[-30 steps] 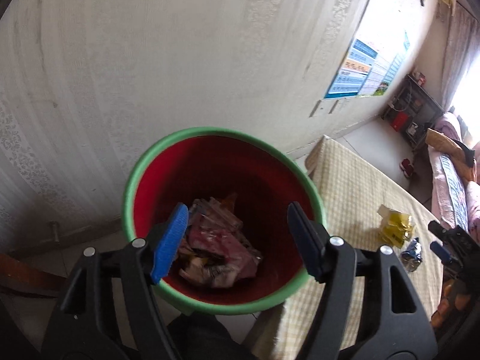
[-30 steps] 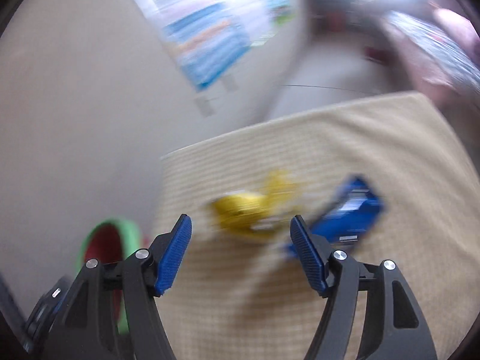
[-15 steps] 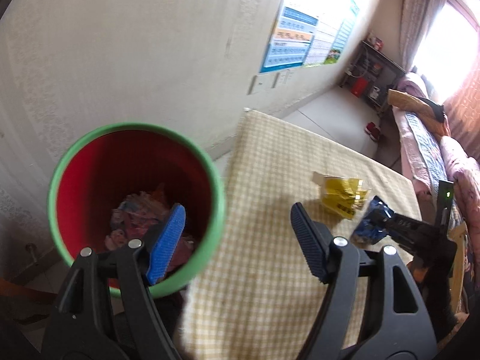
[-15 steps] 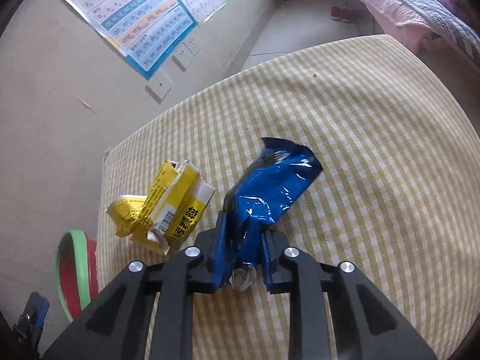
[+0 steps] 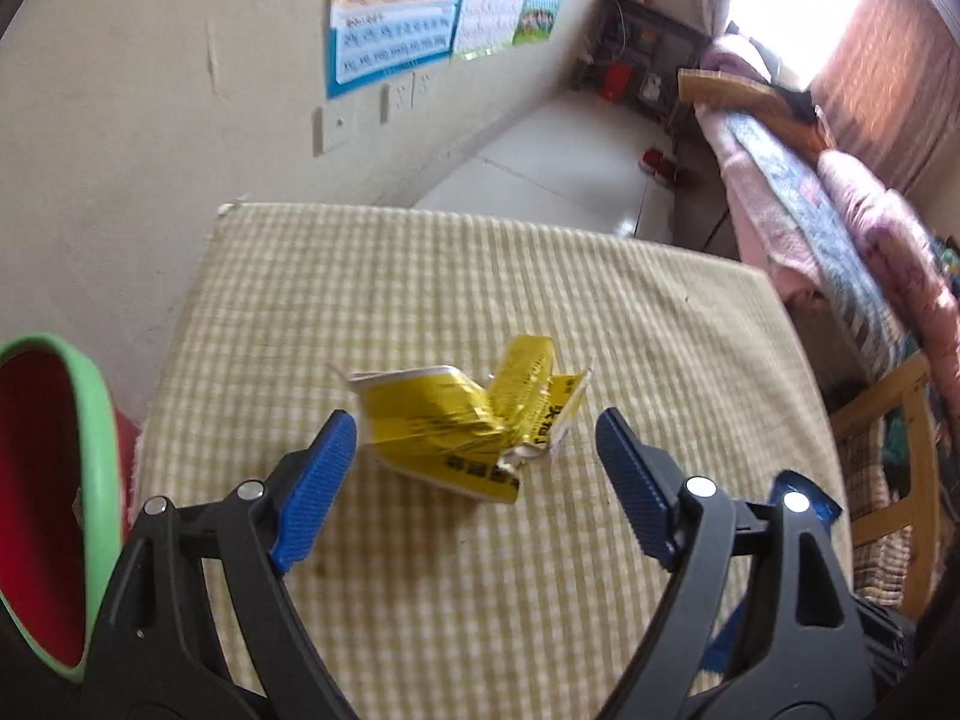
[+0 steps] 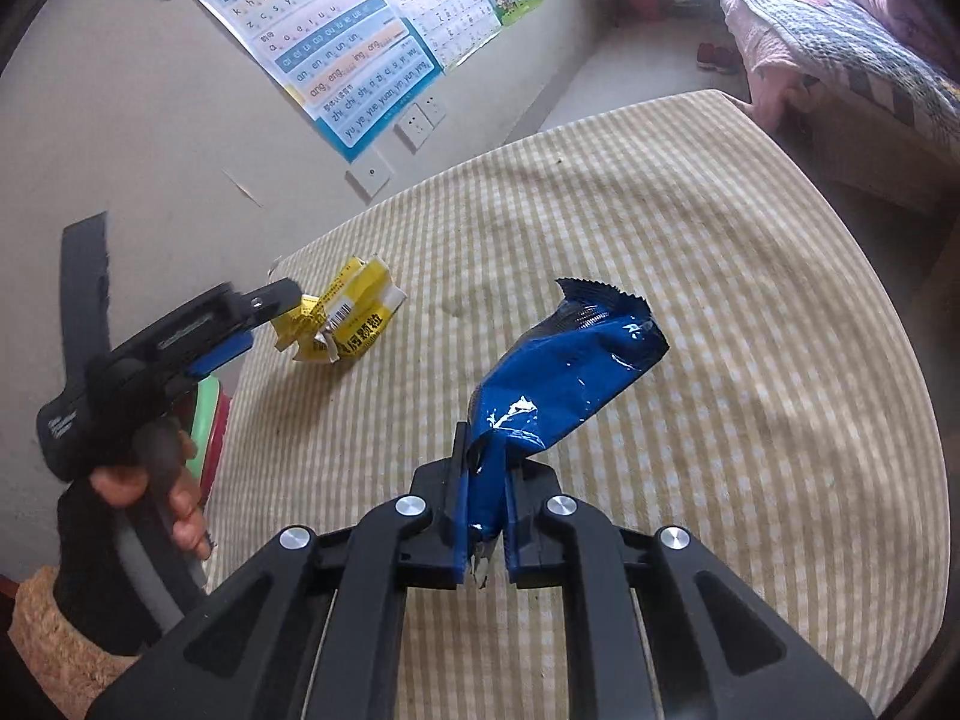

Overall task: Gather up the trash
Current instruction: 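Grasp the blue-silver wrapper with the right tool while the left tool grasps the yellow-white wrapper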

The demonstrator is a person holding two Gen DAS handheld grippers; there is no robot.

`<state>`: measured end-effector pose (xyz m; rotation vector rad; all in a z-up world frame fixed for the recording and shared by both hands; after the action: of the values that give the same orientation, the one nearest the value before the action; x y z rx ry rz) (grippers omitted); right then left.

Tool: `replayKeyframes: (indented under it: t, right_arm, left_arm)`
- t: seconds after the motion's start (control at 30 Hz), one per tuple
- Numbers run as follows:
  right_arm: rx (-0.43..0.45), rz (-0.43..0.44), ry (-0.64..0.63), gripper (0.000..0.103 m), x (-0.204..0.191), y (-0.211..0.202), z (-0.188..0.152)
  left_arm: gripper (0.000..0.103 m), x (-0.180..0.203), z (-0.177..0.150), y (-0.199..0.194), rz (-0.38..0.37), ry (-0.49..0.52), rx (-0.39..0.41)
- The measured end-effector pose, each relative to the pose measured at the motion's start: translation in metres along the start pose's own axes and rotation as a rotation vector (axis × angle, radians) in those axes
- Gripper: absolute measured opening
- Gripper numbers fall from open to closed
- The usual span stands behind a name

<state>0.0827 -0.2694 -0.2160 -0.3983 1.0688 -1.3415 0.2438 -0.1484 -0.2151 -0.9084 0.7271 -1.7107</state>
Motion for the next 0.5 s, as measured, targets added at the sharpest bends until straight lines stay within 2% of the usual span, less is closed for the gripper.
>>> replayKeyframes:
  t: [0.13, 0.2, 0.27, 0.37, 0.43, 0.47, 0.5]
  right_arm:
    - [-0.012, 0.034, 0.020, 0.009, 0.003, 0.000, -0.007]
    - [-0.013, 0.046, 0.021, 0.010, 0.003, 0.000, -0.009]
    - [-0.012, 0.051, 0.018, 0.010, 0.003, 0.000, -0.012]
    - [-0.014, 0.056, 0.028, 0.010, 0.006, 0.002, -0.013]
    - [-0.009, 0.055, 0.030, 0.010, 0.007, 0.001, -0.013]
    - [-0.005, 0.055, 0.029, 0.010, 0.007, -0.001, -0.013]
    - [0.000, 0.054, 0.028, 0.010, 0.006, -0.003, -0.012]
  left_arm:
    - [0.082, 0.000, -0.005, 0.031, 0.090, 0.011, -0.059]
    - [0.082, 0.001, -0.003, 0.035, 0.106, 0.024, -0.057]
    - [0.075, 0.002, 0.000, 0.034, 0.105, 0.023, -0.054]
    - [0.062, 0.006, 0.002, 0.026, 0.108, 0.048, -0.037]
    - [0.044, 0.012, 0.004, 0.018, 0.118, 0.080, -0.014]
    - [0.040, 0.014, 0.004, 0.014, 0.123, 0.093, -0.008]
    - [0.022, 0.017, 0.002, 0.011, 0.108, 0.096, -0.016]
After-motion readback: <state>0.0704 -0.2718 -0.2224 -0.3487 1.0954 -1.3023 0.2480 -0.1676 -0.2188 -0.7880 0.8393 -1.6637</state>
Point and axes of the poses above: each gripper's, at about its wrist camera, not at the fingertips, and y roughly the way its jaws point, x to its right, z to its top, the point moved 10 cm from there along y, roughly the way its jaws point, and after that the axes turned 8 degrees about -y, right-handed, at the moved point
